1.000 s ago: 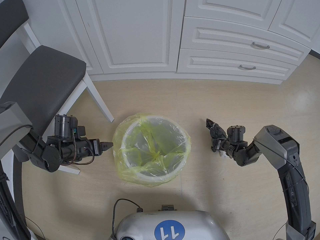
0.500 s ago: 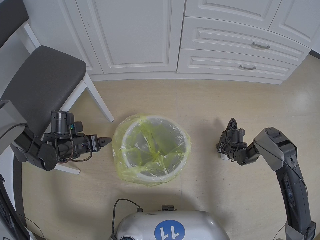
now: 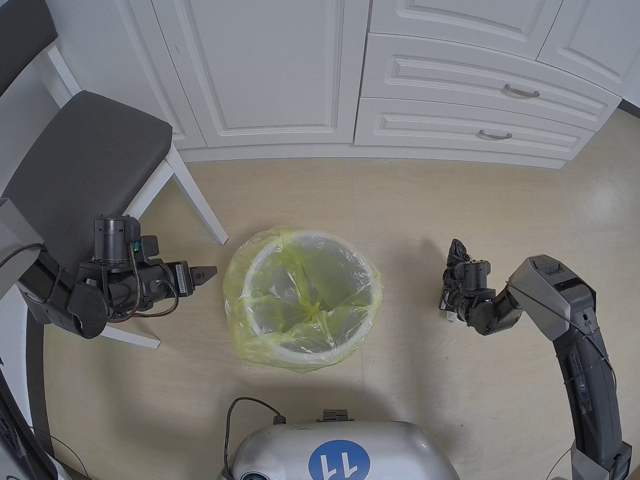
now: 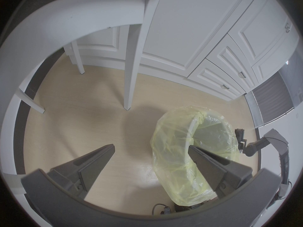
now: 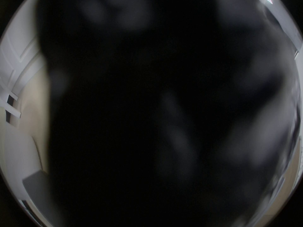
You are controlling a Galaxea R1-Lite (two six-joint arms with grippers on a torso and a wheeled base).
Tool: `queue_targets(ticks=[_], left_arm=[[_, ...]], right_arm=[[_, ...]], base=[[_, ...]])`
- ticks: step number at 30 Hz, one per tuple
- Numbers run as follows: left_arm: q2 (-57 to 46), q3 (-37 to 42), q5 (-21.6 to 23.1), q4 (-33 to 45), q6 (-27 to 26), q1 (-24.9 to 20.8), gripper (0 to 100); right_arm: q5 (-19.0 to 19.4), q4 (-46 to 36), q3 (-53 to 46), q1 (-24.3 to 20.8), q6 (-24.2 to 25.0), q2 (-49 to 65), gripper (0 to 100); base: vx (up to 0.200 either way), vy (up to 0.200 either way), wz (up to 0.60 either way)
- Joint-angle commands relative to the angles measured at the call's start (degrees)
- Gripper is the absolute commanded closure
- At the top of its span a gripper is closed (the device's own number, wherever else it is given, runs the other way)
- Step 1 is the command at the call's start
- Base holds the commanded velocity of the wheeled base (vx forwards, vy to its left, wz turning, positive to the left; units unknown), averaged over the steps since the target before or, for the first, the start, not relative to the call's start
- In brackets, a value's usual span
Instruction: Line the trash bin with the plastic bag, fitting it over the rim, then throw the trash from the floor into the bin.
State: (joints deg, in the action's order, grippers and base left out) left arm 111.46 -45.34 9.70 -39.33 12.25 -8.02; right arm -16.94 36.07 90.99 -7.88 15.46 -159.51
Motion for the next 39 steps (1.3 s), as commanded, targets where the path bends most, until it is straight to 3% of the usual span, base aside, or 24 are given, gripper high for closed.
queue_targets(ticks=[1,2,3,4,6,7,8,10,12,15,18,24,30,34,35,39], left_arm=[[-3.5,0.3,-2.1,0.0,-0.3,1.3,0],[-4.5,0.4,-2.2,0.0,-0.6,1.7,0],[-4.5,0.4,-2.2,0.0,-0.6,1.7,0],[-7.0,1.0,-1.9,0.1,-2.2,2.9,0],[-8.5,1.4,-1.6,0.0,-3.2,3.5,0],[-10.3,1.9,-1.6,-0.1,-4.0,3.7,0],[-10.5,2.0,-1.5,-0.2,-4.0,3.8,0],[-13.9,2.7,-1.4,-0.3,-4.3,3.8,0],[-15.9,3.1,-0.9,-0.4,-4.3,3.7,0],[-21.0,3.6,4.4,-0.4,-3.9,3.5,0],[-25.8,5.9,9.3,-0.5,-3.8,3.3,0],[-30.8,7.4,9.5,-2.2,-4.0,1.9,0],[-33.2,8.8,9.2,-5.1,-3.8,2.8,0],[-34.1,11.0,9.0,-9.8,-4.5,7.5,0],[-34.6,11.9,9.7,-13.0,-5.0,12.8,0],[-36.0,12.1,13.6,-18.2,-2.6,22.4,0]], right_arm=[[-0.2,12.2,-17.5,-1.9,-8.3,11.9,100],[-0.1,15.6,-21.3,-2.1,-11.4,14.1,100],[-0.1,15.6,-21.3,-2.1,-11.4,14.1,100],[0.3,25.4,-30.2,-2.7,-18.3,19.2,100],[0.6,31.7,-34.8,-3.2,-21.3,21.3,100],[0.6,39.8,-40.4,-4.2,-24.0,23.5,100],[0.6,40.4,-40.8,-4.3,-24.2,23.7,100],[0.6,49.2,-48.2,-6.4,-24.8,27.1,100],[0.1,50.1,-50.7,-7.8,-24.9,28.4,100],[-0.3,47.6,-47.5,-10.8,-26.1,31.6,100],[-2.4,37.5,-42.0,-14.6,-26.2,36.8,100],[-4.9,22.5,-29.5,-18.2,-25.3,39.3,100],[-4.3,19.1,-25.7,-20.2,-24.7,39.4,100],[-3.9,19.2,-25.2,-23.2,-24.2,39.1,100],[-3.5,19.1,-24.9,-24.8,-23.9,38.8,100],[-1.1,18.9,-20.9,-29.0,-23.9,35.8,100]], base=[[0.0,0.0,0.0],[0.0,0.0,0.0],[0.0,0.0,0.0],[0.0,0.0,0.0],[0.0,0.0,0.0],[0.0,0.0,0.0],[0.0,0.0,0.0],[0.0,0.0,0.0],[0.0,0.0,0.0],[0.0,0.0,0.0],[0.0,0.0,0.0],[0.0,0.0,0.0],[0.0,0.0,0.0],[0.0,0.0,0.0],[0.0,0.0,0.0],[0.0,0.0,0.0]])
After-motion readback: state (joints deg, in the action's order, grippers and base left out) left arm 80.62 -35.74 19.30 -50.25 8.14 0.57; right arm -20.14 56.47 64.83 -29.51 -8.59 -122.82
